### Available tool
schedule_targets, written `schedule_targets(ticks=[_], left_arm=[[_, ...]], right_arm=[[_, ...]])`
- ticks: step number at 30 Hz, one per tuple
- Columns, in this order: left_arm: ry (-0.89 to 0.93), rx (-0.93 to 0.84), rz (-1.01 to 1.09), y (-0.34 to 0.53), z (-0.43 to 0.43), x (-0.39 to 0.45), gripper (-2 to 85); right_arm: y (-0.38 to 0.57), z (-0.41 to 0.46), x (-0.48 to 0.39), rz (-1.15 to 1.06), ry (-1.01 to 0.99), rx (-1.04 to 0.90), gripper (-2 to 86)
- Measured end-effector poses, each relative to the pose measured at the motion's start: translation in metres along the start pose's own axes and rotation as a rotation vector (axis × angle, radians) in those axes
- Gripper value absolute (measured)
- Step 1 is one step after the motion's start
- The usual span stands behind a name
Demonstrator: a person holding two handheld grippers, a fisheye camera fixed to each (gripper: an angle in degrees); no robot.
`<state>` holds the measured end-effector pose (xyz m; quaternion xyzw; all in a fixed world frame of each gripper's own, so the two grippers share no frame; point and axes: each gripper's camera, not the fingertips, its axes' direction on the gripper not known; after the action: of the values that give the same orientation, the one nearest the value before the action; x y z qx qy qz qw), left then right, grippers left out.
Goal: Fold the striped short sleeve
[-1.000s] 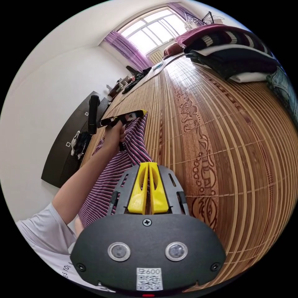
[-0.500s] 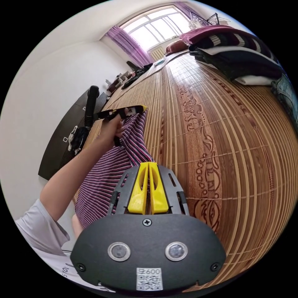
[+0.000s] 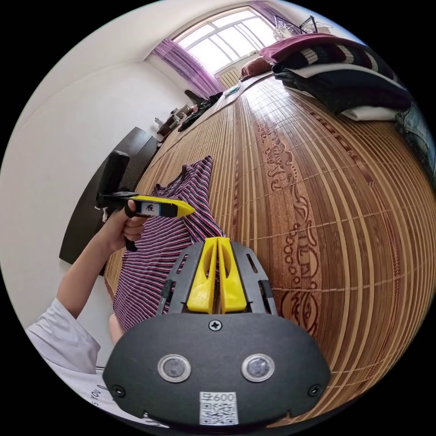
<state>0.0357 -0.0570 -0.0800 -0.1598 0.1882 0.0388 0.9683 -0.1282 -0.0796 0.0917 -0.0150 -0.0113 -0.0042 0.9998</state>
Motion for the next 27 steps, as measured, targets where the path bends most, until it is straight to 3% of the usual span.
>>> schedule_targets(ticks=[9, 18, 22, 27], left_arm=[[0.019, 0.126, -0.175, -0.005, -0.024, -0.063, 1.0], [-0.112, 0.156, -0.065, -0.038, -0.013, -0.022, 1.1], [-0.215, 0.007, -0.06, -0.06, 0.03, -0.031, 0.7], [-0.199, 0.048, -0.016, -0.061, 0.037, -0.026, 0.6]], right_arm=[[-0.013, 0.03, -0.024, -0.005, -0.001, -0.006, -0.9], [-0.019, 0.056, -0.043, -0.006, -0.001, -0.004, -0.9], [-0.021, 0.065, -0.047, -0.003, -0.008, -0.004, -0.9], [-0.022, 0.077, -0.052, -0.004, -0.012, -0.008, -0.9]])
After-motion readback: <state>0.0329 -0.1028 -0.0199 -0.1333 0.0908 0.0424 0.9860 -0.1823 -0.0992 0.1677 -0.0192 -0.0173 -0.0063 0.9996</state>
